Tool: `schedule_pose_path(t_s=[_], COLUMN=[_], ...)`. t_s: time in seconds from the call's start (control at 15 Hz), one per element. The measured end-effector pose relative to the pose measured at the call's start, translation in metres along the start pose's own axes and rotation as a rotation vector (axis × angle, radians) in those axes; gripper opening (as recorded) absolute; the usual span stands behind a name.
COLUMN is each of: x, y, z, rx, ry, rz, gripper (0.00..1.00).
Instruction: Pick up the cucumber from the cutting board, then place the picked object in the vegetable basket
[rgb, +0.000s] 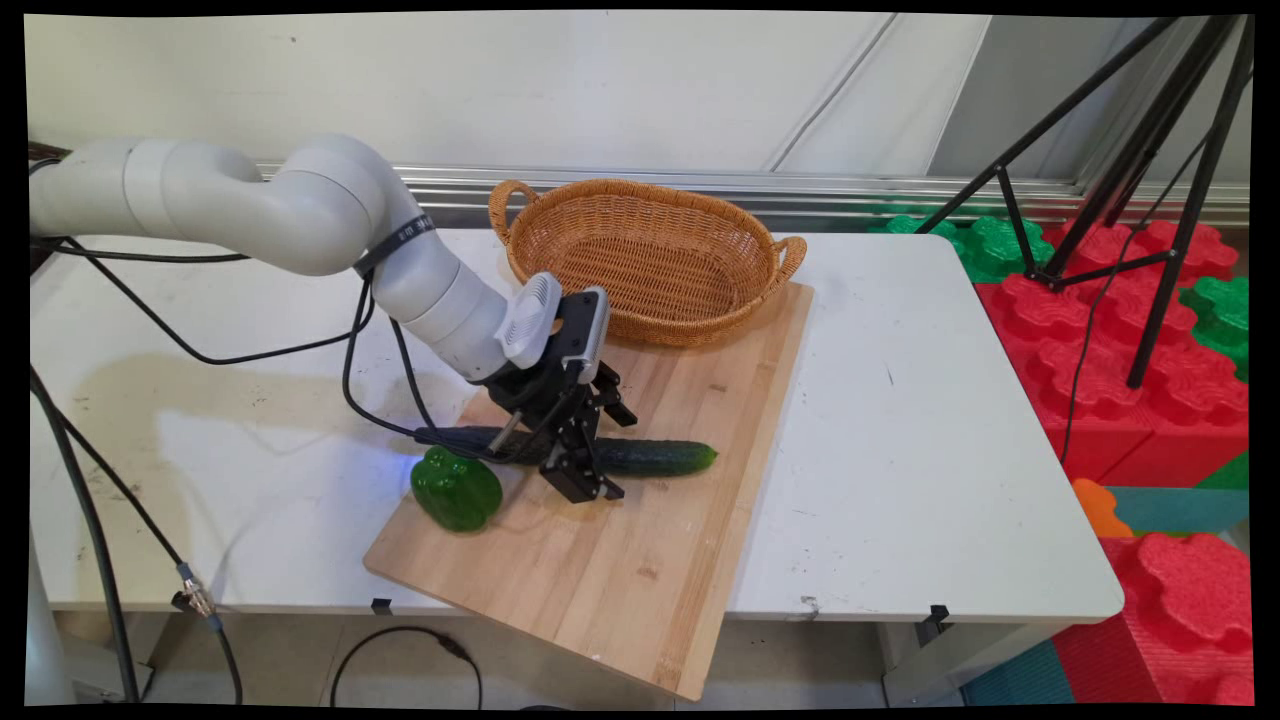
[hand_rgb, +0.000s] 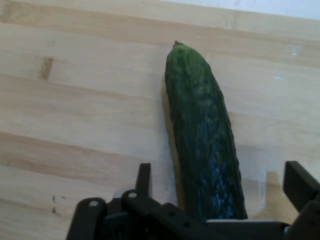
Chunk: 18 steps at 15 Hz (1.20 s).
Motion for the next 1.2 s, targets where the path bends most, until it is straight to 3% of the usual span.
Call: schedule_pose_path(t_s=[0.13, 0.2, 0.67, 1.2], x=[-0.001, -0.001, 0.001, 0.005], y=[-0.001, -0.001, -0.007, -0.01], z=[0.003, 0.004, 0.007, -0.018], rx=[0.001, 0.001, 0.014, 0.029], ry=[-0.006, -0.008, -0.002, 0.043], rz=[0.006, 0.011, 0.024, 0.029], gripper=[1.0, 0.0, 0.0, 0.0])
